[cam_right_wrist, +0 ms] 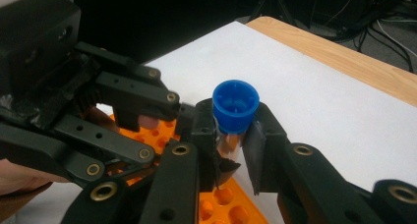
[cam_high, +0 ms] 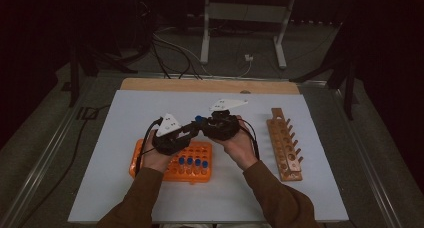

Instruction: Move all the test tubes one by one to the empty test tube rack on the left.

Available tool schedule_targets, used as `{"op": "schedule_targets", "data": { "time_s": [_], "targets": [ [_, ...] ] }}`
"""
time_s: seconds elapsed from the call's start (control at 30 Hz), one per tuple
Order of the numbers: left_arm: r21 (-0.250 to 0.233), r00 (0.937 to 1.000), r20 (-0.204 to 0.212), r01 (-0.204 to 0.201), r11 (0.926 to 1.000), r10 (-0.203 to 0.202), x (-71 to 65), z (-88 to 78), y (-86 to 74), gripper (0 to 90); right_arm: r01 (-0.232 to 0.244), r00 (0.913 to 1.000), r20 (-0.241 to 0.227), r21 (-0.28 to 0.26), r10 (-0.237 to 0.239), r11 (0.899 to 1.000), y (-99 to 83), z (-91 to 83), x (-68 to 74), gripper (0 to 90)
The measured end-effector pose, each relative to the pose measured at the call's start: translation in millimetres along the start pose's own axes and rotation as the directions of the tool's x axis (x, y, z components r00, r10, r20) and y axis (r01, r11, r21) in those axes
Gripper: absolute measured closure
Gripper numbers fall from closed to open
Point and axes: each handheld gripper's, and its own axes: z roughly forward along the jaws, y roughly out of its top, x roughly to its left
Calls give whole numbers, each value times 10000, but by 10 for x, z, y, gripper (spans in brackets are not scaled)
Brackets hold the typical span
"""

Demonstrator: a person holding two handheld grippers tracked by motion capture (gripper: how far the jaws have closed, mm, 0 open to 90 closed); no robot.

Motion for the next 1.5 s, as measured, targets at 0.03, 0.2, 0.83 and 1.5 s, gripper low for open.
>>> {"op": "schedule_targets", "data": {
  "time_s": [0.03,0.2,0.83,1.5],
  "targets": [
    [2,10000,22,-36,10000,36,-2,1,-2,763,-13,10000,-12,17,13,10000,-2,1,0,768],
    [-45,10000,55,8,10000,-7,-9,4,-11,780,-116,9999,-26,-69,116,9999,-10,-16,-23,706],
    [-360,9906,-509,1249,9915,-1267,132,-227,-252,782,-996,9833,1477,-517,1062,9937,-207,-293,-334,128],
    [-712,9843,-527,1647,9838,-1686,75,-487,-375,780,-1431,9497,2716,-664,1559,9875,-544,-609,-678,0]
  ]
}}
